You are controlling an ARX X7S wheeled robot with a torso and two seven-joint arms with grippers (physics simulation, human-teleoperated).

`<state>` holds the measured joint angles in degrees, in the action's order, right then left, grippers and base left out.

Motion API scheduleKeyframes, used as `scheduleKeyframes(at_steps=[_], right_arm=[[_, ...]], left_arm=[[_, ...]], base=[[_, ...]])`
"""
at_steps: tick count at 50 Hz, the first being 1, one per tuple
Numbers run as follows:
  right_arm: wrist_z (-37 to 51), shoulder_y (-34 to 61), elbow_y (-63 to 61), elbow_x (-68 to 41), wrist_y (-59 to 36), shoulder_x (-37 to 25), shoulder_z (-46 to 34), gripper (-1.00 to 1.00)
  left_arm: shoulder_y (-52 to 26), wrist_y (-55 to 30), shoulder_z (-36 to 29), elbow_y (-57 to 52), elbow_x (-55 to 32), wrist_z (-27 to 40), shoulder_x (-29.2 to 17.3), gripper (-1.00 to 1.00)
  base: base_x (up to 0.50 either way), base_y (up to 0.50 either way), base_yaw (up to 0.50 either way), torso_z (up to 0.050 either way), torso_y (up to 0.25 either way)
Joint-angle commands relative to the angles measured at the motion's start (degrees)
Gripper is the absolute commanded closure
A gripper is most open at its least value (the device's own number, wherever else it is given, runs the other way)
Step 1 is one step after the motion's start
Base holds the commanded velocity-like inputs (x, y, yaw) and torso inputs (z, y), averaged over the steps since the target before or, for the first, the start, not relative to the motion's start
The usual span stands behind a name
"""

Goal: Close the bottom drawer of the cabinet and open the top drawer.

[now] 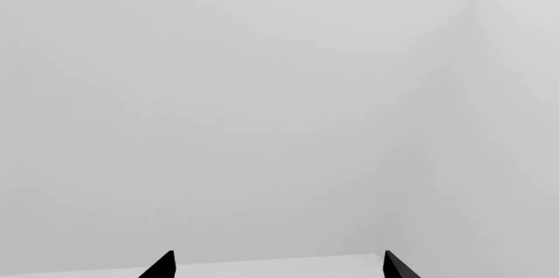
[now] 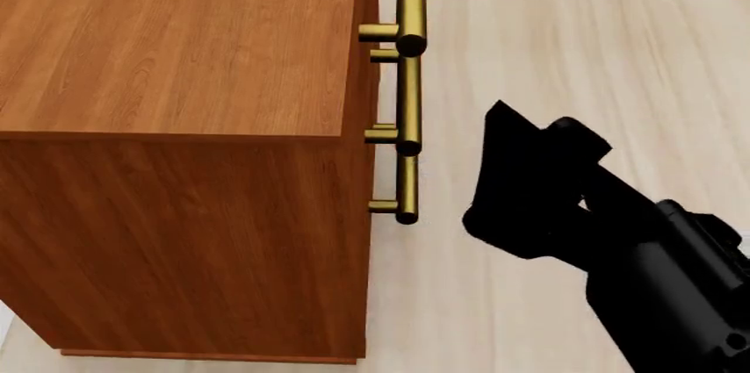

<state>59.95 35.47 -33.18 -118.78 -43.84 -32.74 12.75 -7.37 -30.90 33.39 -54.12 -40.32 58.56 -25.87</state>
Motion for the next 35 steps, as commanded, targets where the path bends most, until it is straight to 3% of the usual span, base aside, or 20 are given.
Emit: scheduleKeyframes(at_steps=[1,10,11,13,23,25,28,35], right_arm=[[1.1,3.29,4.66,-4.23,4.52,2.5,-0.64,-1.0],[3.48,4.85,8.37,-8.96,8.75,5.38,-2.17,-1.0],[3.53,4.93,8.7,-9.16,9.25,5.69,-2.06,-1.0],[3.31,5.28,9.23,-9.94,9.83,6.2,-2.03,-1.0],[3.56,8.07,12.95,-5.22,12.98,8.34,-2.79,-1.0],[4.96,9.89,16.94,-11.59,10.87,7.44,-5.89,-1.0],[6.46,10.76,18.88,-12.7,12.2,8.4,-6.92,-1.0],[5.03,12.1,23.89,-15.37,11.59,9.39,-8.64,-1.0]], left_arm=[[0.58,0.86,-0.23,0.16,0.42,-0.16,0.18,-1.0],[0.05,0.67,-0.21,0.46,-0.07,0.14,-0.34,-1.0],[1.99,3.23,-0.8,0.97,2.15,-1.51,1.3,-1.0],[0.24,0.37,0.02,-0.04,-0.54,0.6,-0.55,-1.0],[2.02,3.04,-0.66,0.91,1.55,-1.0,0.91,-1.0],[0.47,0.85,-0.19,0.28,-0.41,0.61,-0.59,-1.0],[2.16,3.19,-0.83,0.87,1.66,-0.94,0.78,-1.0],[0.25,0.93,-0.35,0.47,-0.7,0.82,-0.96,-1.0]], base=[[0.0,0.0,0.0,0.0,0.0],[0.0,0.0,0.0,0.0,0.0],[0.0,0.0,0.0,0.0,0.0],[0.0,0.0,0.0,0.0,0.0],[0.0,0.0,0.0,0.0,0.0],[0.0,0.0,0.0,0.0,0.0],[0.0,0.0,0.0,0.0,0.0],[0.0,0.0,0.0,0.0,0.0]])
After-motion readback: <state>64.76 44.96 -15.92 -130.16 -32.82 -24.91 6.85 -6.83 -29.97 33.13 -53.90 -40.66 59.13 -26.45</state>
